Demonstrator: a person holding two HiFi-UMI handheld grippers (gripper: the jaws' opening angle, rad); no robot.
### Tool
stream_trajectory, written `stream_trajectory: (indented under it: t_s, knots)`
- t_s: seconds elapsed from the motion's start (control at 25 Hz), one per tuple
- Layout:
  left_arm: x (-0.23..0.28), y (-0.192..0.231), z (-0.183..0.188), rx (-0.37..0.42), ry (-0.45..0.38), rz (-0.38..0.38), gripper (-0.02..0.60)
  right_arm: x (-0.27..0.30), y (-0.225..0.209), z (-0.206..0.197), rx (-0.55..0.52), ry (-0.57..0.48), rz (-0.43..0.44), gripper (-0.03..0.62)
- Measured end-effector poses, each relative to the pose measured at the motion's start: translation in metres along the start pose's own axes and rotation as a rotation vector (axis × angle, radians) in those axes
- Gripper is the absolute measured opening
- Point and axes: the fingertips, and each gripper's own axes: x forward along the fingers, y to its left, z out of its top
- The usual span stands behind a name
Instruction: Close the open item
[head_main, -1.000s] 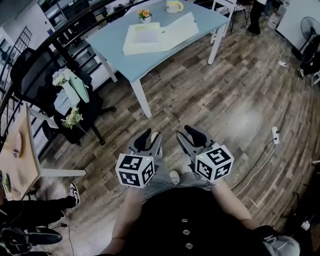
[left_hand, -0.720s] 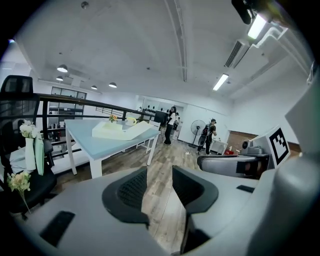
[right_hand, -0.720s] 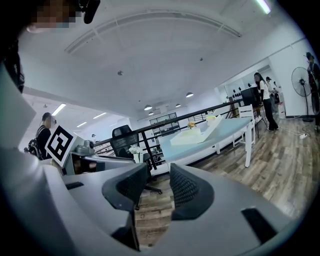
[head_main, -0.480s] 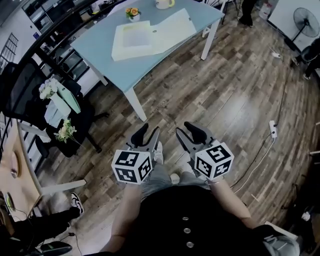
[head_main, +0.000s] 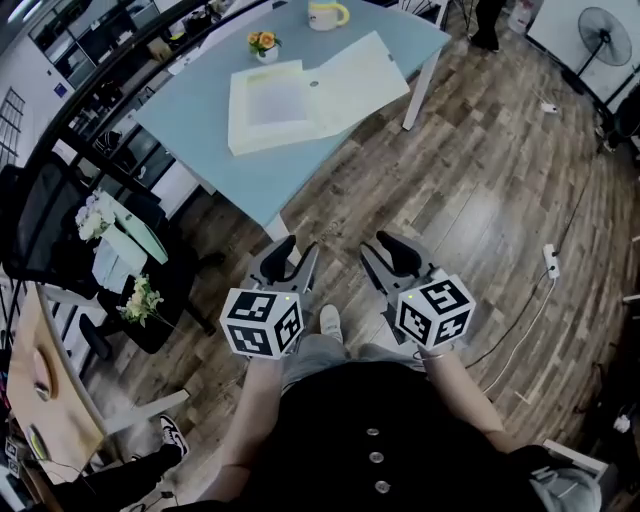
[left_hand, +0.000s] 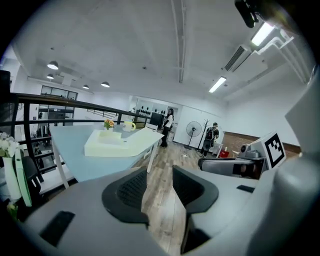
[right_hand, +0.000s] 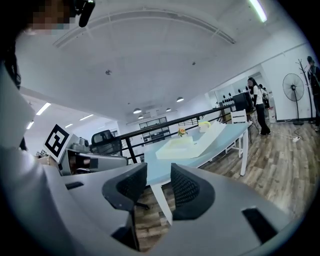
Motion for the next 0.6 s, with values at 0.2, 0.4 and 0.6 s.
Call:
stream_trajectory:
  t_s: [0.2,0.4,0.6]
  knots:
    - [0.022,0.037,0.030,0.037,-0.007,-0.030,0.161,0.041,-0.006,0.022,0.002,-0.022,-0.031,0.147]
    - [0.038,0.064,0.036,0.041,0.014,-0.057,0.161,0.070,-0.010,0.029,0.009,-0.032,-0.065,0.147]
    - [0.050,0.072,0.033,0.029,0.043,-0.086,0.161,0.076,-0.018,0.029,0.019,-0.019,-0.100,0.147]
